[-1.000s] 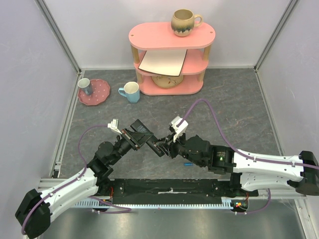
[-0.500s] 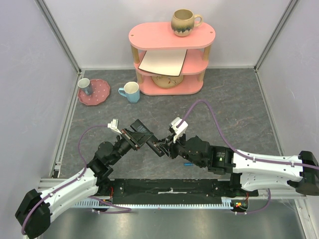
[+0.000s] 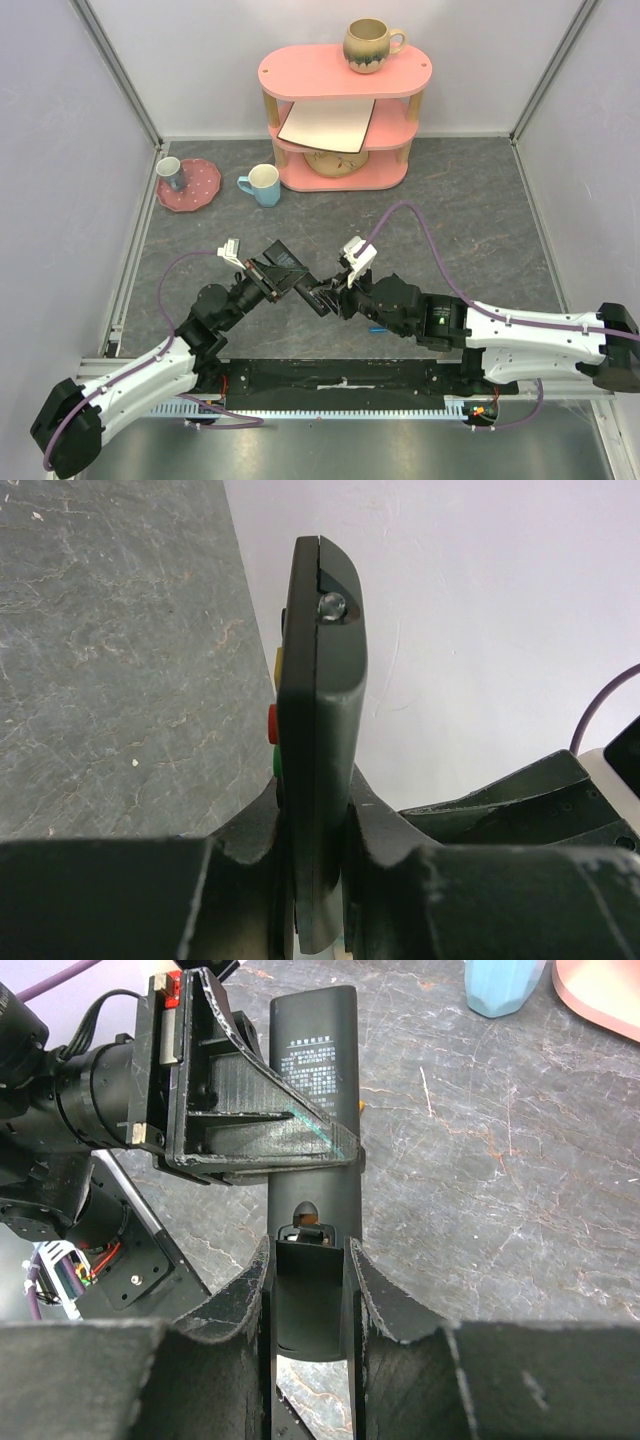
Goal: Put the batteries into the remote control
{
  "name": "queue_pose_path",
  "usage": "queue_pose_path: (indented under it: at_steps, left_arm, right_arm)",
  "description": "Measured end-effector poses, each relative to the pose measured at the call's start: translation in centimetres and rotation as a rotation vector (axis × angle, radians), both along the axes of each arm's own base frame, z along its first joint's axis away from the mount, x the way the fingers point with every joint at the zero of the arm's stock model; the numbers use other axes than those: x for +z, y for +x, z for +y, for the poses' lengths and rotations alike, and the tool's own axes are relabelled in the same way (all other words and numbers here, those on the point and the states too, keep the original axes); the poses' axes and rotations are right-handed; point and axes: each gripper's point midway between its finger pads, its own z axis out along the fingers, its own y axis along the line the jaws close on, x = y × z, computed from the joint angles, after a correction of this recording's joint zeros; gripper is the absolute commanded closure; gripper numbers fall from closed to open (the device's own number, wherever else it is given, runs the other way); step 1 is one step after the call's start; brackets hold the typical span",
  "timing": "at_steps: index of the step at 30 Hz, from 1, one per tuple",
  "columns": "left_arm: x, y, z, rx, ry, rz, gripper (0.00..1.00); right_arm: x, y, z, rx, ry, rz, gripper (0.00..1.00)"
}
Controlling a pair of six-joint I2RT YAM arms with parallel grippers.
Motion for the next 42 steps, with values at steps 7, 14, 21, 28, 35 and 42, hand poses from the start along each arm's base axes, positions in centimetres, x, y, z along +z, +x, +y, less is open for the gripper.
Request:
queue_pose_path:
  at_steps: [7, 14, 21, 28, 35, 42]
  left_arm:
    - [0.1, 0.0, -0.1, -0.007, -0.004, -0.001, 0.98]
    - [0.1, -0.1, -0.2, -0.009, -0.005, -0.003, 0.98]
    - [0.1, -0.4, -0.3, -0.029, -0.005, -0.005, 0.98]
    - [0.1, -0.8, -0.6, -0.054, -0.003, -0.006, 0.98]
    - [-0.3, -0.7, -0.6, -0.049, 0.009, 0.008, 0.98]
    - [-0.4, -0.7, -0.5, -0.049, 0.012, 0.011, 0.98]
  right_arm:
    - [-0.4, -0.1, 0.5, 0.013, -0.006, 0.005, 1.00]
    - [-0.5, -0.1, 0.5, 0.015, -0.008, 0.001, 1.00]
    - [-0.7, -0.4, 0.4, 0.043, -0.022, -0.016, 1.00]
    - [-1.7, -0.7, 1.1, 0.091, -0.088, -0.038, 1.00]
    - [-2.4, -0.5, 1.4, 0.104, -0.148, -0.059, 0.91]
    - [-2.3, -0.5, 1.4, 0.097, -0.148, -0.056, 0.69]
